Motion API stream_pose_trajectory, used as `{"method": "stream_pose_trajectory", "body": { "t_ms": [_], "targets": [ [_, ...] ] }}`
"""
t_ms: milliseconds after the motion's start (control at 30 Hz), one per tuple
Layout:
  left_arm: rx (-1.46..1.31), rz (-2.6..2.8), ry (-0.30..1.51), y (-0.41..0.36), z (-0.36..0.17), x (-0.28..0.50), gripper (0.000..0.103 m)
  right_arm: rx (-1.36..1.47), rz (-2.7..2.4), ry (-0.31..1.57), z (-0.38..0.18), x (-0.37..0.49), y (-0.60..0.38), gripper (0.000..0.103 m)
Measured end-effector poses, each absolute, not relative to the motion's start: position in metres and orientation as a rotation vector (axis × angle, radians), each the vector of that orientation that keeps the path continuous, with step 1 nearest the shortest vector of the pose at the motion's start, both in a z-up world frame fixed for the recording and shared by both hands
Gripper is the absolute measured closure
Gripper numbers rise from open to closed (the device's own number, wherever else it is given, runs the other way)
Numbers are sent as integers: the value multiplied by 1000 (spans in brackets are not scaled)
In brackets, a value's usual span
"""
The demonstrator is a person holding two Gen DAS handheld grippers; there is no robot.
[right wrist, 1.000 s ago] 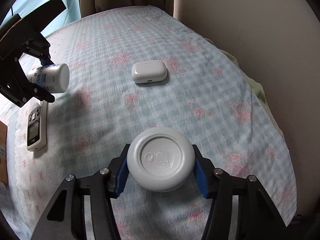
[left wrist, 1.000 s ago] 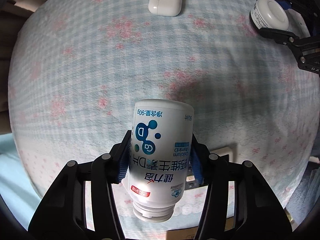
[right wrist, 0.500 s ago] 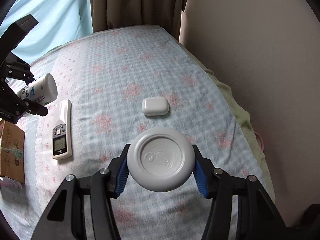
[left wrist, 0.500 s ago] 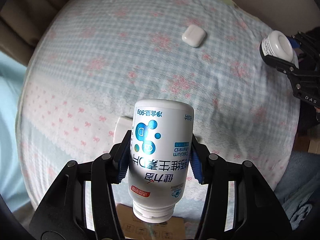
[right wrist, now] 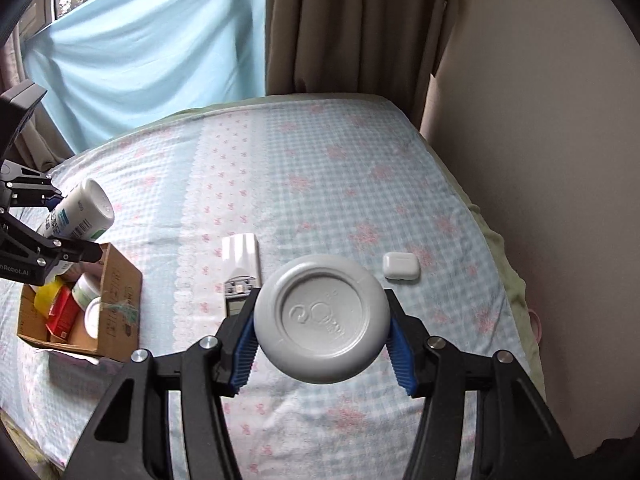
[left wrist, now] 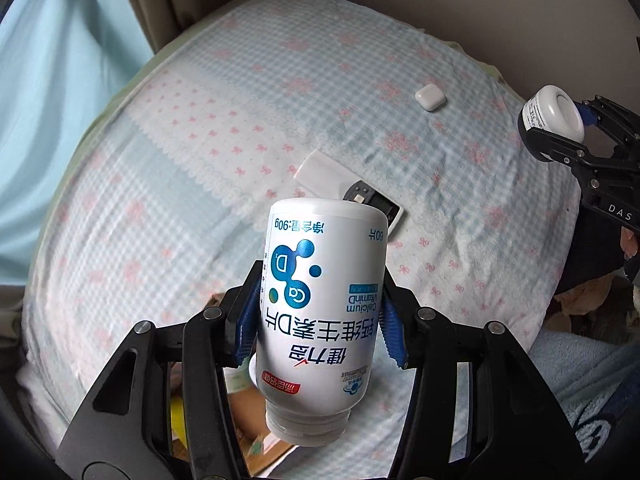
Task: Organize rigid objects
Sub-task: 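Carry the vitamin bottle and white container into the cardboard box and open both tools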
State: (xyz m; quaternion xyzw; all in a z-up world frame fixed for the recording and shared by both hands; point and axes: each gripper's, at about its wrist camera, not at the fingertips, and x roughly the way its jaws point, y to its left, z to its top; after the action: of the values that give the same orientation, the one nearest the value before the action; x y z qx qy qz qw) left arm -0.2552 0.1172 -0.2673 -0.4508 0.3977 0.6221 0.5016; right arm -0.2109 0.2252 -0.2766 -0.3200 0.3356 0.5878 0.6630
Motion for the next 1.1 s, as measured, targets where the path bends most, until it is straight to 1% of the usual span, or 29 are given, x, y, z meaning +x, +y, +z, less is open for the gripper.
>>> {"method": "stream_pose_trajectory", "body": {
  "t_ms": [167,400,567,767,933,1100],
  "targets": [
    [-1114,1575,908,54,-251,-275,55,-736,1418,759,-253,-271,232,51],
    [-1200,1655,854,-40,-259,-314,55,-734,1518,835,-242,-354,243,51],
    [-1248,1684,837,-97,-276,-340,55,-792,1553,865,-256,-410,259,51],
    [-1304,1706,825,-145,-305,-367,55,-820,1573,935,-277,-459,276,51],
    [-1309,1733,828,-166,-319,-380,55,-858,1598,973,-293,-492,284,51],
    [-1341,1732,786,-175,-338,-386,55,-896,1630,1034,-316,-521,289,51]
  ]
}}
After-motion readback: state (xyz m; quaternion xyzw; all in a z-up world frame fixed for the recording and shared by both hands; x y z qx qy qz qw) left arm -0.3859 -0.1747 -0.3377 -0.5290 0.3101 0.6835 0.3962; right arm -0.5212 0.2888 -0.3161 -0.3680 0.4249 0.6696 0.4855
